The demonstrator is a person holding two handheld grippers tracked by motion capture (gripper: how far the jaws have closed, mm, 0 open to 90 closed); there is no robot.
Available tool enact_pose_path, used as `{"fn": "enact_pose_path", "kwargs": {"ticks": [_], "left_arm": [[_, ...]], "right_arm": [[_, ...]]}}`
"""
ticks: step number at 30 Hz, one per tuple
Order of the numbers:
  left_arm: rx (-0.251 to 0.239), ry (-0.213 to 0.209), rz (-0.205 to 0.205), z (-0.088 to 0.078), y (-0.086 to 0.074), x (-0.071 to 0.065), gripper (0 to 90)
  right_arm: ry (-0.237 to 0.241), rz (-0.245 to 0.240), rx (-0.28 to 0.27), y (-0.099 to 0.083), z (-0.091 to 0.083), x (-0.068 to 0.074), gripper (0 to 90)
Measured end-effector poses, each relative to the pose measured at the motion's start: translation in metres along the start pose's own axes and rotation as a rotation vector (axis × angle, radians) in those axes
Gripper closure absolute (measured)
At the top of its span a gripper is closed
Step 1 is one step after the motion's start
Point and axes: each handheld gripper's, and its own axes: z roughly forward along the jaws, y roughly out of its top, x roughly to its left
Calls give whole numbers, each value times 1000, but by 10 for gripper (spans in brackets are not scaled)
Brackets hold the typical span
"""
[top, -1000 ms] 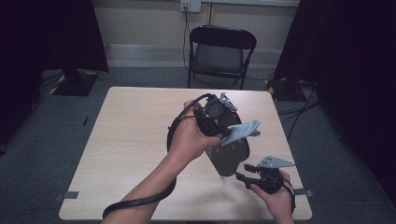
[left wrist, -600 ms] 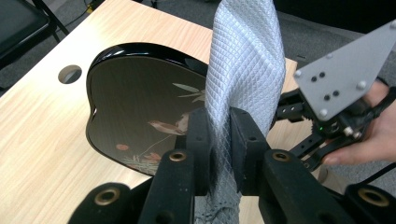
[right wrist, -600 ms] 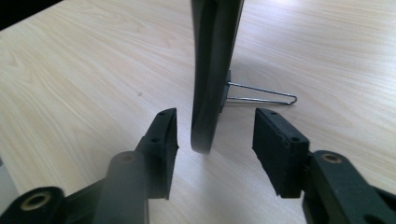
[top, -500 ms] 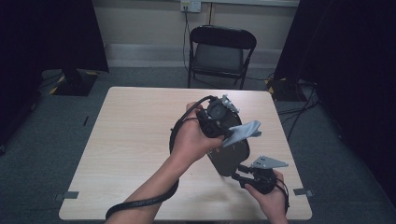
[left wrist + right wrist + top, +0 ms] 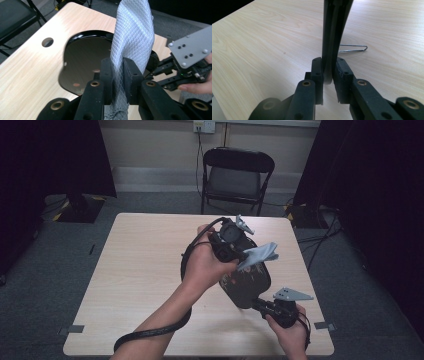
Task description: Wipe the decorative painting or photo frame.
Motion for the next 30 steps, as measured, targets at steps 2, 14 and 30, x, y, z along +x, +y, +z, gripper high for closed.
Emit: {"fn": "enact_pose_path", "kwargs": {"ticks": [2, 14, 30], "left_arm": [[-4, 12, -11, -2, 1, 4, 793], [-3, 69, -31, -6, 0, 15, 794], [25, 127, -104, -1, -24, 38, 795]], "right_arm": [[1, 3, 1, 0, -1, -1, 798], [24, -6, 31, -1, -9, -7, 798], [41, -16, 43, -1, -12, -12, 798]]}}
